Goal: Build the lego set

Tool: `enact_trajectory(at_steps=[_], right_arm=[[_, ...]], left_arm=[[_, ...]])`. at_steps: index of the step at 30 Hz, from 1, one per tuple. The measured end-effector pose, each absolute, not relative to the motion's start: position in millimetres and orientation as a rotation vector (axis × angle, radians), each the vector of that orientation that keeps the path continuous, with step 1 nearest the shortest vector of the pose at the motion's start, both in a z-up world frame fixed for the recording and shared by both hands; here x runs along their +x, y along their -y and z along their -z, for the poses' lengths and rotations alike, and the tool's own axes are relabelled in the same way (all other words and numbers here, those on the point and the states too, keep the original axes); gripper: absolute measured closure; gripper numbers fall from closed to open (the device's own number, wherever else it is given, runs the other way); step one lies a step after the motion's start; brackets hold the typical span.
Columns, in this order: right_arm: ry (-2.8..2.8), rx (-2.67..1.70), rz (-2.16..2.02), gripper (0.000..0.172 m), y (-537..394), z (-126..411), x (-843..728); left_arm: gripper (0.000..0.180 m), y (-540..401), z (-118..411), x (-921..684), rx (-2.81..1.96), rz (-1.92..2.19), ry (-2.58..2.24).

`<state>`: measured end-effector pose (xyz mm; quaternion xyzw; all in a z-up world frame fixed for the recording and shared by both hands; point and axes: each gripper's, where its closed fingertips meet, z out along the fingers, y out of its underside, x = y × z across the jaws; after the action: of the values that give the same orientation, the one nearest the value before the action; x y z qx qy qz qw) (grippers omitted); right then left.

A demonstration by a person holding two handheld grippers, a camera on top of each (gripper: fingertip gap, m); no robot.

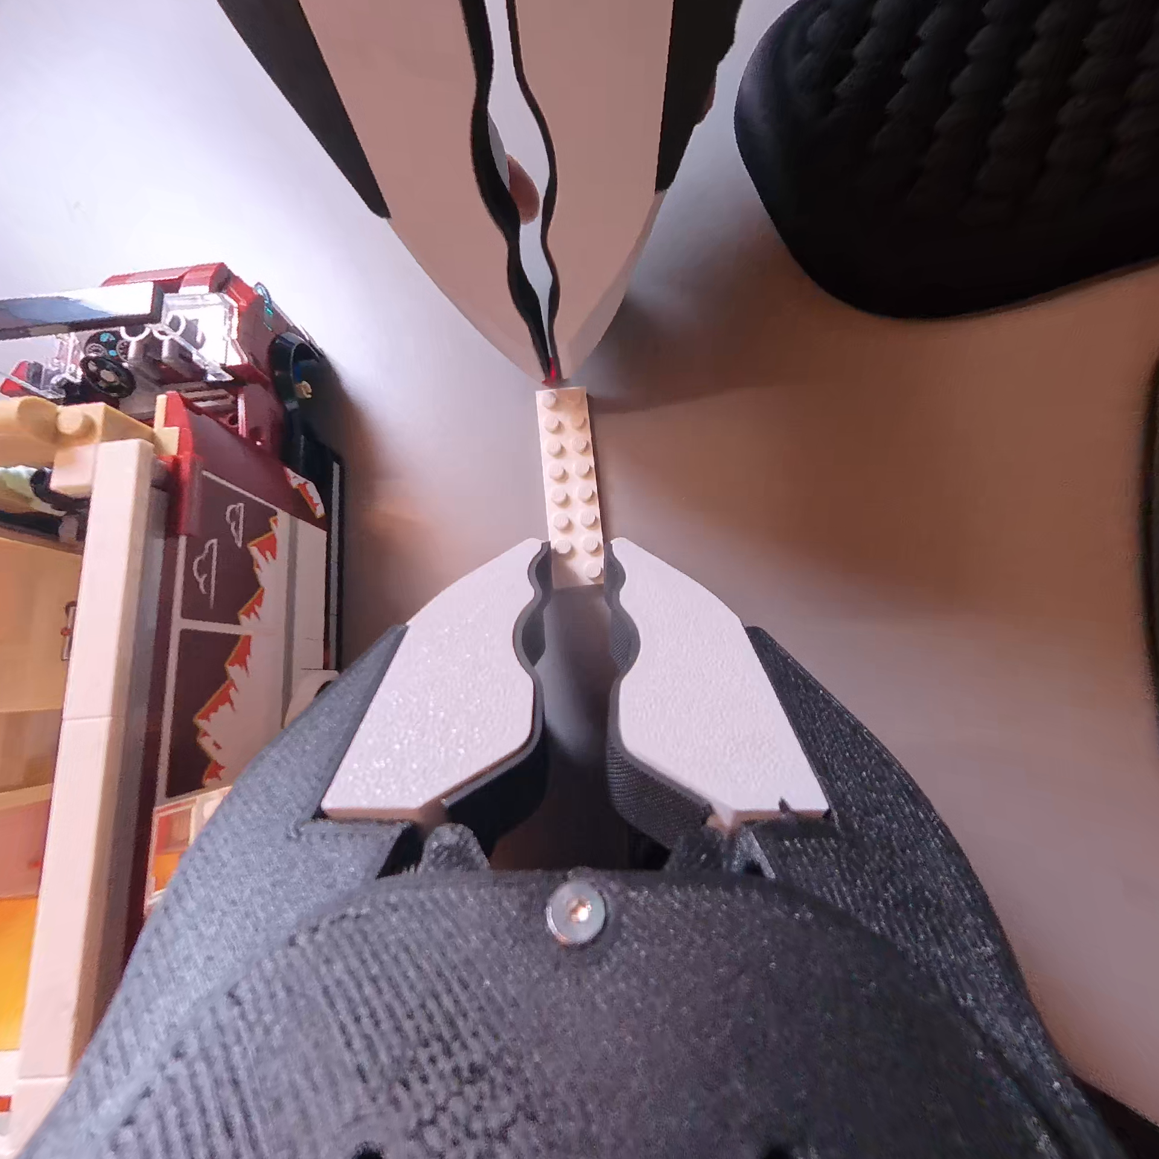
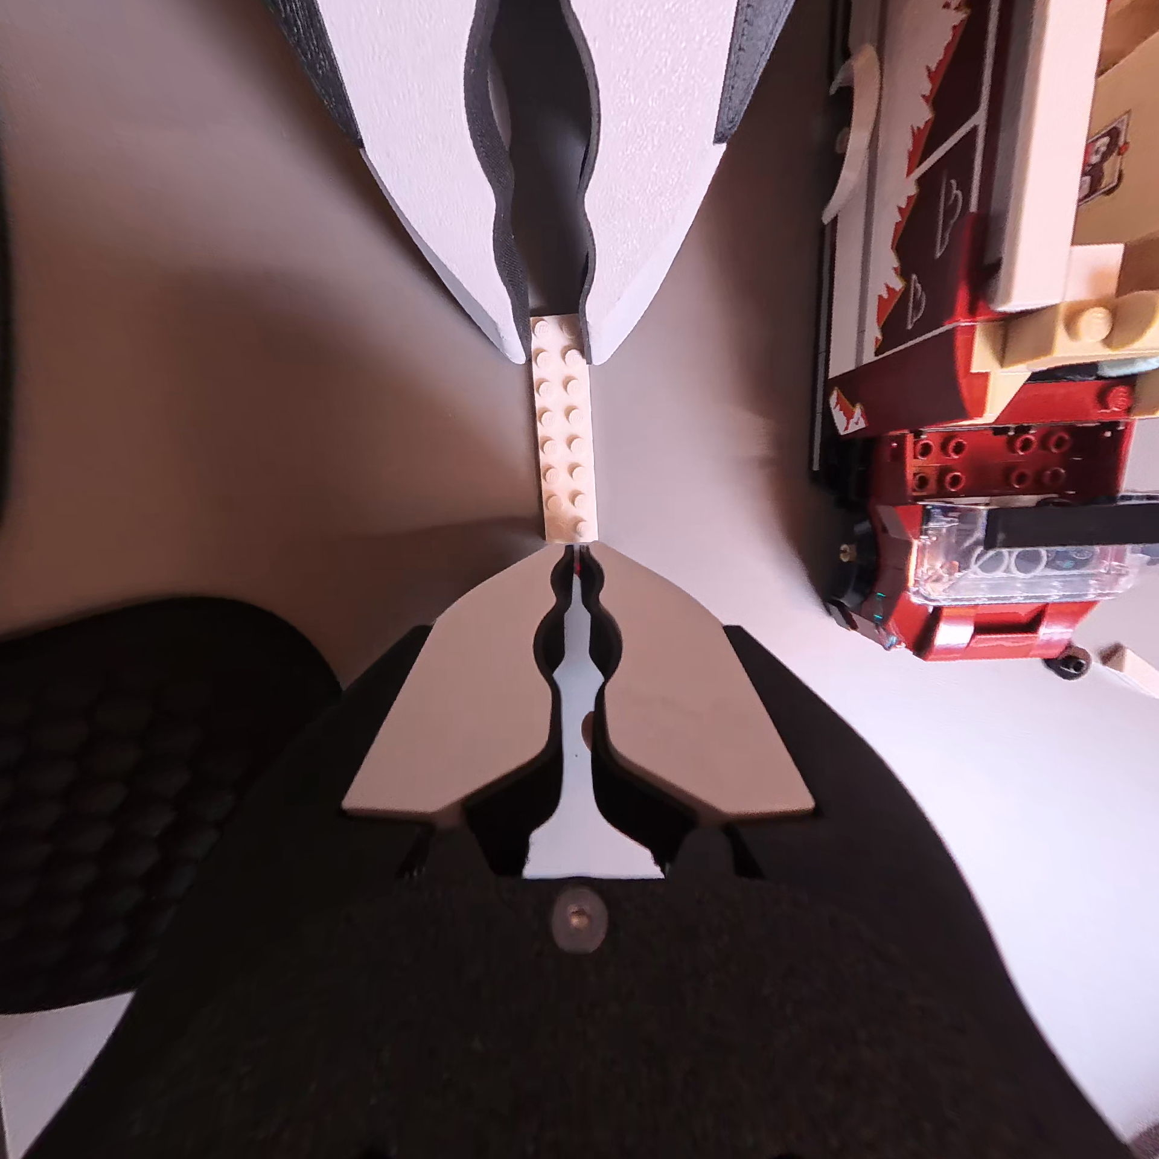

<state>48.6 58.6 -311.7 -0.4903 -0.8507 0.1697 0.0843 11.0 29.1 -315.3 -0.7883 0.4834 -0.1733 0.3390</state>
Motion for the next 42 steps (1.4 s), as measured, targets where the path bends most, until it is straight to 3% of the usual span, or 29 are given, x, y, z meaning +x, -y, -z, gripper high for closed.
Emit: enact_trajectory(at_steps=[9, 42], right_arm=[[2.446, -1.524, -0.553, 0.163, -66.0, 313.0, 56.4], [2.593, -1.561, -0.549, 0.166, -53.5, 314.7, 45.2]], left_arm=[[0.164, -28.8, 315.3, 11.1, -2.053, 0.454, -1.259], [0.164, -27.8, 315.5, 11.2, -2.053, 0.449, -1.257]])
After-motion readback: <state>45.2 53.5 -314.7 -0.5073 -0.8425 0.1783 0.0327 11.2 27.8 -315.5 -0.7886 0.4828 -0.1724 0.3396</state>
